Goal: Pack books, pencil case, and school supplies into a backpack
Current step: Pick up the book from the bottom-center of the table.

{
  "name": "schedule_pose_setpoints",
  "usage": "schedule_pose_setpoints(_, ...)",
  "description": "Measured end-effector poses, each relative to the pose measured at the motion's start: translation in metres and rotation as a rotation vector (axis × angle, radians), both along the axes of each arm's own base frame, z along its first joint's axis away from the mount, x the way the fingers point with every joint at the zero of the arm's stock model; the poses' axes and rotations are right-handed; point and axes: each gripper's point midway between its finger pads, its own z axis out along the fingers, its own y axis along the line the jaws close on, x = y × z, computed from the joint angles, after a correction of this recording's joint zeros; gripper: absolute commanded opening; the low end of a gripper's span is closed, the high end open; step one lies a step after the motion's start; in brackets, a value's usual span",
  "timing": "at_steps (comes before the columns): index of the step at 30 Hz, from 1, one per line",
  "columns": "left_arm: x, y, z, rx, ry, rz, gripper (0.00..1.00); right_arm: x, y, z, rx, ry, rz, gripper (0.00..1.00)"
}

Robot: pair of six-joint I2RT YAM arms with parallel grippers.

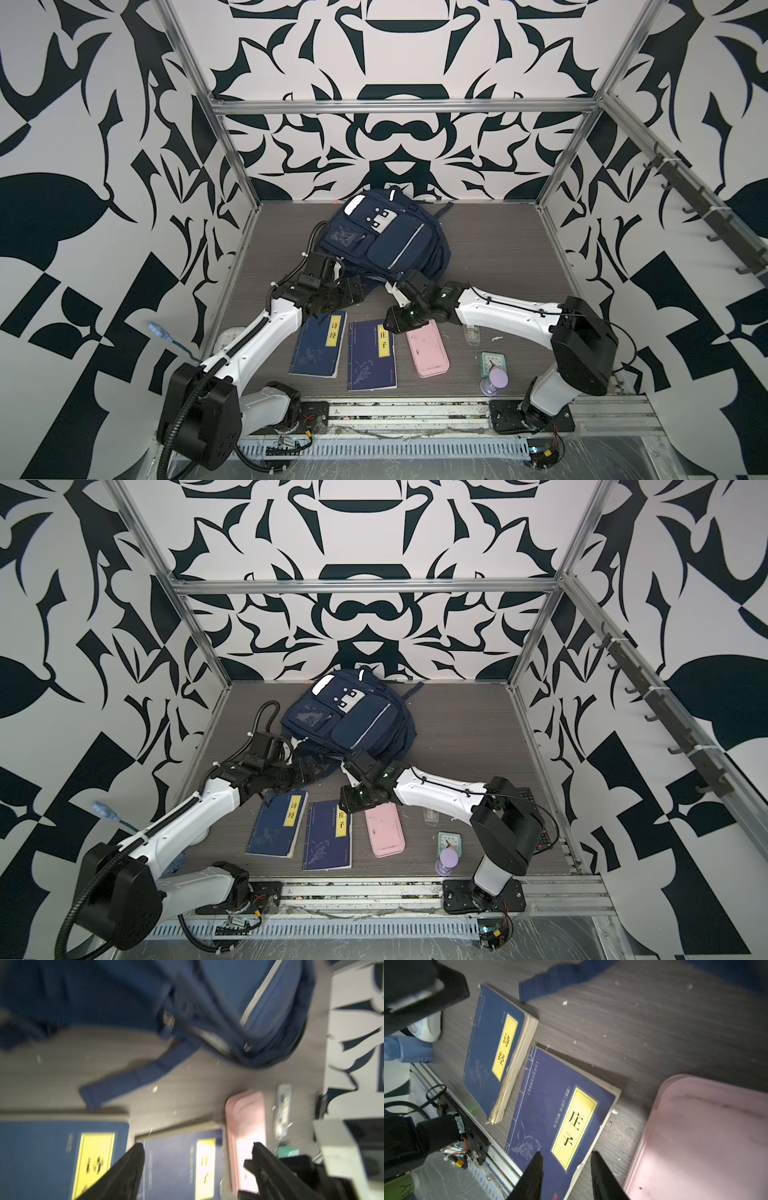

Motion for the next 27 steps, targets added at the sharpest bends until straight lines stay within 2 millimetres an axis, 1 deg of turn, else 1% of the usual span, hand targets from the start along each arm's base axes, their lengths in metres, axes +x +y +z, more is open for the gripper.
schedule_pose_setpoints(1,-0.009,0.000,-0.006,0.008,0.020,-0.010,0.84,-0.004,0.000,-0.004,-0.009,0.007,0.003,0.40)
schedule_pose_setpoints(4,-0.026,0.000,-0.017,0.020,0.059,-0.027,0.84,-0.013,0.000,-0.012,-0.031,0.018,0.007,0.38)
schedule_pose_setpoints(8,-0.041,-0.003,-0.029,0.030,0.104,-0.041,0.81,-0.022,-0.002,-0.023,-0.061,0.031,0.003,0.36)
schedule_pose_setpoints(13,-0.055,-0.009,-0.038,0.036,0.140,-0.062,0.77,-0.028,-0.005,-0.034,-0.091,0.043,-0.006,0.33)
schedule_pose_setpoints(17,-0.061,-0.011,-0.042,0.038,0.158,-0.068,0.76,-0.030,-0.005,-0.041,-0.105,0.049,-0.012,0.31)
schedule_pose_setpoints(22,-0.071,-0.006,-0.055,0.047,0.199,-0.049,0.73,-0.030,-0.004,-0.050,-0.117,0.060,-0.021,0.29)
schedule_pose_setpoints(27,-0.081,0.000,-0.067,0.057,0.236,-0.033,0.73,-0.031,-0.005,-0.058,-0.135,0.071,-0.027,0.27)
